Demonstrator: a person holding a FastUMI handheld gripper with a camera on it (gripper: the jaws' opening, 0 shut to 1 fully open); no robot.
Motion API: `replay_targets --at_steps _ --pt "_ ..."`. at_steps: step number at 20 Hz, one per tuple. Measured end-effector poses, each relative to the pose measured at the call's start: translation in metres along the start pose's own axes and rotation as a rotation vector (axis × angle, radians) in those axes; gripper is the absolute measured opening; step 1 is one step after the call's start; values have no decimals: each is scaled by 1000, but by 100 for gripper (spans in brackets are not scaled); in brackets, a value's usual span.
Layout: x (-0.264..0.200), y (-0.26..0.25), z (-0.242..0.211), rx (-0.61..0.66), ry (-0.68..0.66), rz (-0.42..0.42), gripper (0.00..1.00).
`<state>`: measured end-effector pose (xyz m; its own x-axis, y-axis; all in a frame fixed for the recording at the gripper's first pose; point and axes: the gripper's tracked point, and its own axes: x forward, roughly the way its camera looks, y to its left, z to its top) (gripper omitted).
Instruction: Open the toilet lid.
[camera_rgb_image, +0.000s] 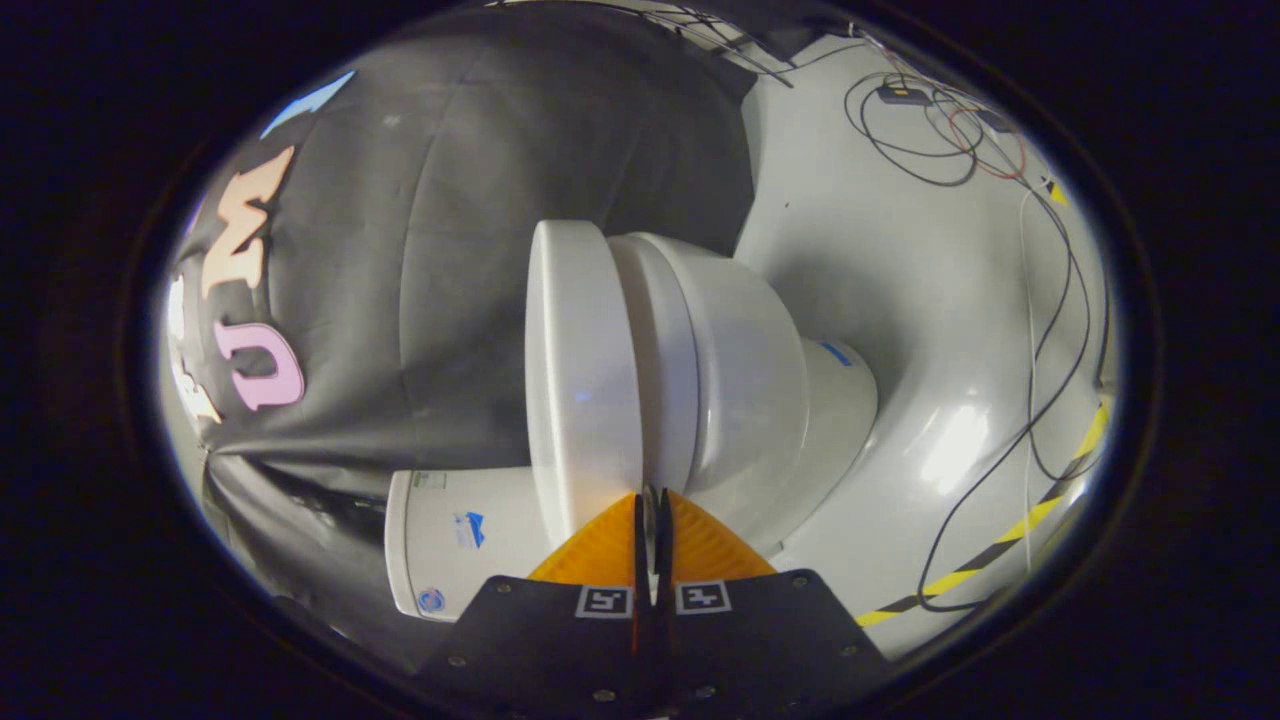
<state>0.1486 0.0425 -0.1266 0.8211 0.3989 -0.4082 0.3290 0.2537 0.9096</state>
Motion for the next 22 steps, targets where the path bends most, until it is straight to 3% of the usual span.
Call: replay_targets --at_steps 2,6,9,14,16,22 --pt "-4 10 0 19 9 33 1" --pt "-7 16 -4 -31 35 -1 1" --pt "-14 37 -7 -93 31 71 1" --pt "-18 29 -7 -217 29 -64 1" --pt "-20 47 -9 -194 25 -53 1" --pt "-34 86 -18 -299 -8 -62 1"
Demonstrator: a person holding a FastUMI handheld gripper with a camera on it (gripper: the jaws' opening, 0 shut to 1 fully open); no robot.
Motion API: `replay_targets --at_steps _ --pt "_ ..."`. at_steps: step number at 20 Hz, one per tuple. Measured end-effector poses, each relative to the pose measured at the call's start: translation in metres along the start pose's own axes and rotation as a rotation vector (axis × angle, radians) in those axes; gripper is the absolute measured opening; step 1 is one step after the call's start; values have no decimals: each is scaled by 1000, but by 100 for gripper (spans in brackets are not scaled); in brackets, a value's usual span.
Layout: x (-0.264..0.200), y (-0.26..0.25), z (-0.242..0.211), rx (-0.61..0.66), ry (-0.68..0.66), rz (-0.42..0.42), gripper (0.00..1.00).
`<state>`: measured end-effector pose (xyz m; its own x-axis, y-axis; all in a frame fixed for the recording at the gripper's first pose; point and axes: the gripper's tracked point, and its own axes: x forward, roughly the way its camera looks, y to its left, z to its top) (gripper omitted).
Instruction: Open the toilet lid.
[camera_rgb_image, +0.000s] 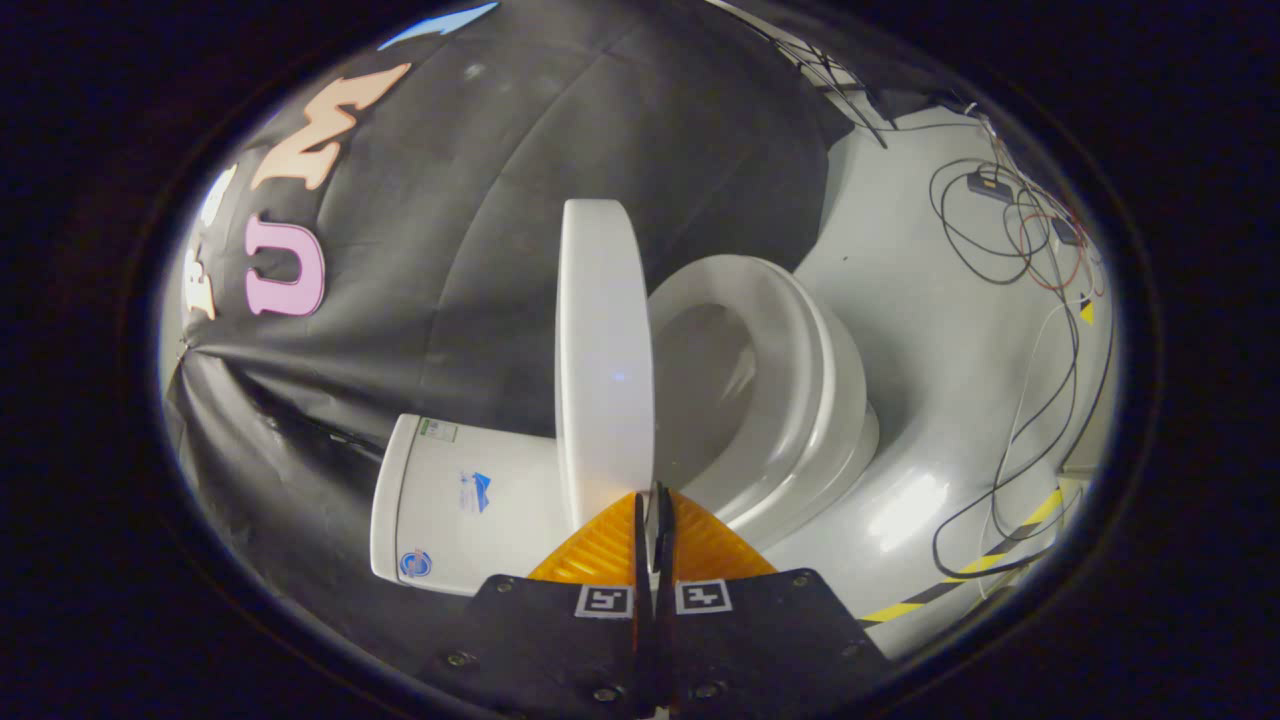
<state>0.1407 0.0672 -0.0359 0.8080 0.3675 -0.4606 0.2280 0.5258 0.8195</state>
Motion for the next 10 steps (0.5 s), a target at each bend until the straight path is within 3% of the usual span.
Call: replay_targets --at_steps 10 --pt "-17 58 -6 -97 -70 7 1"
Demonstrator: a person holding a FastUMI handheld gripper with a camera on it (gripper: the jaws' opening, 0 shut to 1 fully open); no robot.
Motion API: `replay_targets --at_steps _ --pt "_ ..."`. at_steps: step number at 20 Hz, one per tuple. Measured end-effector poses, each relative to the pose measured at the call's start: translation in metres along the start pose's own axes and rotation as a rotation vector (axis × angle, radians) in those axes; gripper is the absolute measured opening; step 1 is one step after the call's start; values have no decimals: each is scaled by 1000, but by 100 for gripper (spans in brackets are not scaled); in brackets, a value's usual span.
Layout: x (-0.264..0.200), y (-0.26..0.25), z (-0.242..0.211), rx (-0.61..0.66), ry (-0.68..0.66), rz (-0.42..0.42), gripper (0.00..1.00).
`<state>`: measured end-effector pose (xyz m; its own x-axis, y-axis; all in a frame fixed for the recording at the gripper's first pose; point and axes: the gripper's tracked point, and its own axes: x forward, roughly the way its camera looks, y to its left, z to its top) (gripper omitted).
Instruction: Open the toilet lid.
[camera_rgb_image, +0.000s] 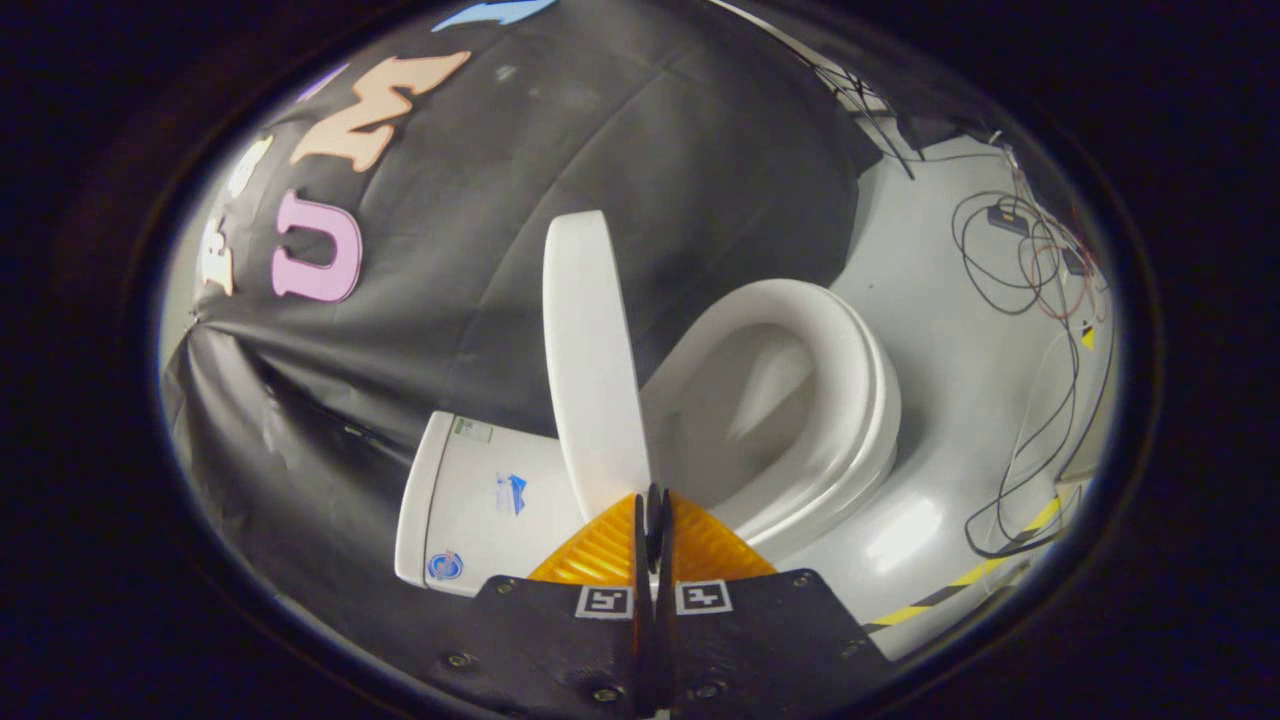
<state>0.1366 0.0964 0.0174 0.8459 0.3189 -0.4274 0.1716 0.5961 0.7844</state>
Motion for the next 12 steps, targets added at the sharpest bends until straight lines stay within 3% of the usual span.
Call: replay_targets --at_steps 12 --pt "-9 39 -5 -154 -19 18 2"
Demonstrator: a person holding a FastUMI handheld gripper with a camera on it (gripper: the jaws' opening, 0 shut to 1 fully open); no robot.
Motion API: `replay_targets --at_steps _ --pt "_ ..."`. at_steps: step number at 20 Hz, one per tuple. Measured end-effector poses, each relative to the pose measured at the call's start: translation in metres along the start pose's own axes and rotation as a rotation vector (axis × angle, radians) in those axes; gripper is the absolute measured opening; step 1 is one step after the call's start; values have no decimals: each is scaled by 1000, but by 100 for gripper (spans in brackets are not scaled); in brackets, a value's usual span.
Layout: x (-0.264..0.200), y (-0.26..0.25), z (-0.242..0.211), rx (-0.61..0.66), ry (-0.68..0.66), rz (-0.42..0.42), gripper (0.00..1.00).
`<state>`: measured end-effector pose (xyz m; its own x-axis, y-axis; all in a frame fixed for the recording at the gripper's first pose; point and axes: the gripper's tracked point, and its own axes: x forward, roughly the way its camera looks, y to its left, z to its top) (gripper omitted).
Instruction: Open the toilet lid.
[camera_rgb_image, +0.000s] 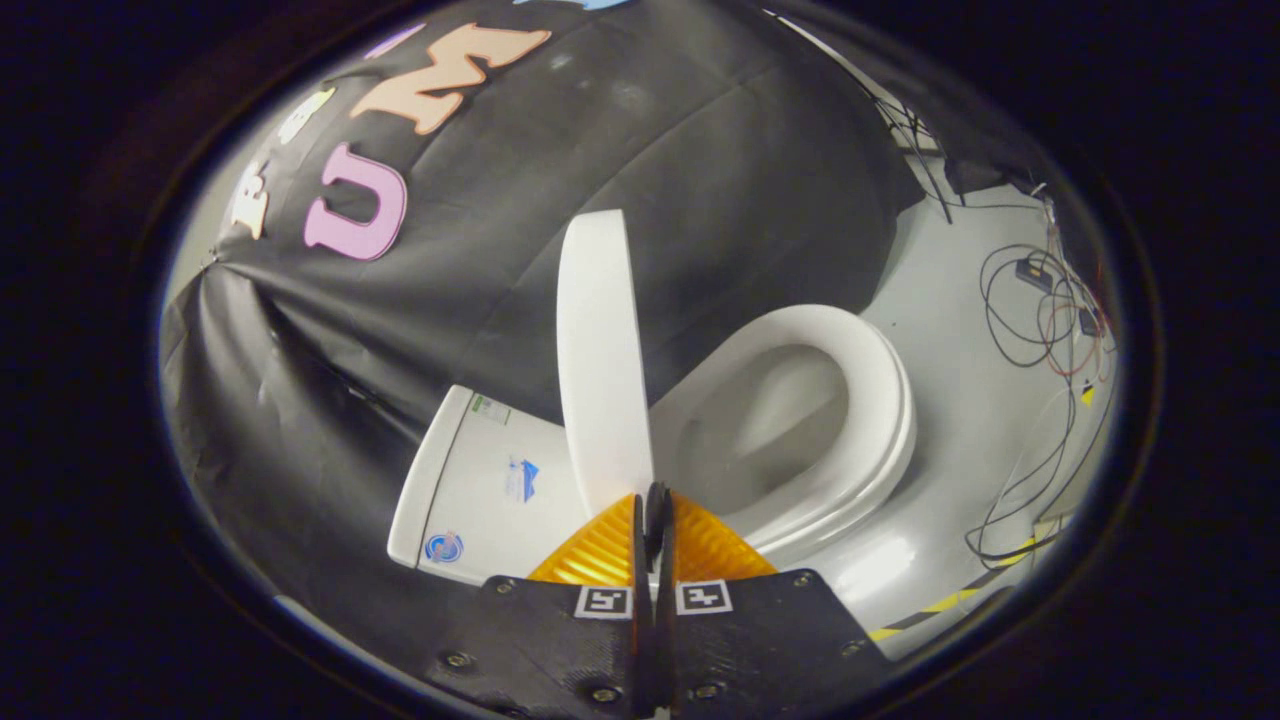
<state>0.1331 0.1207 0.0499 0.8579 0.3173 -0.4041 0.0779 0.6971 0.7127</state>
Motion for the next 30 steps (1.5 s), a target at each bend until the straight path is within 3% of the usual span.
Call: replay_targets --at_steps 7,30 --pt "-3 39 -6 -160 -30 5 4" --pt "-6 112 -31 -451 -141 -30 5"
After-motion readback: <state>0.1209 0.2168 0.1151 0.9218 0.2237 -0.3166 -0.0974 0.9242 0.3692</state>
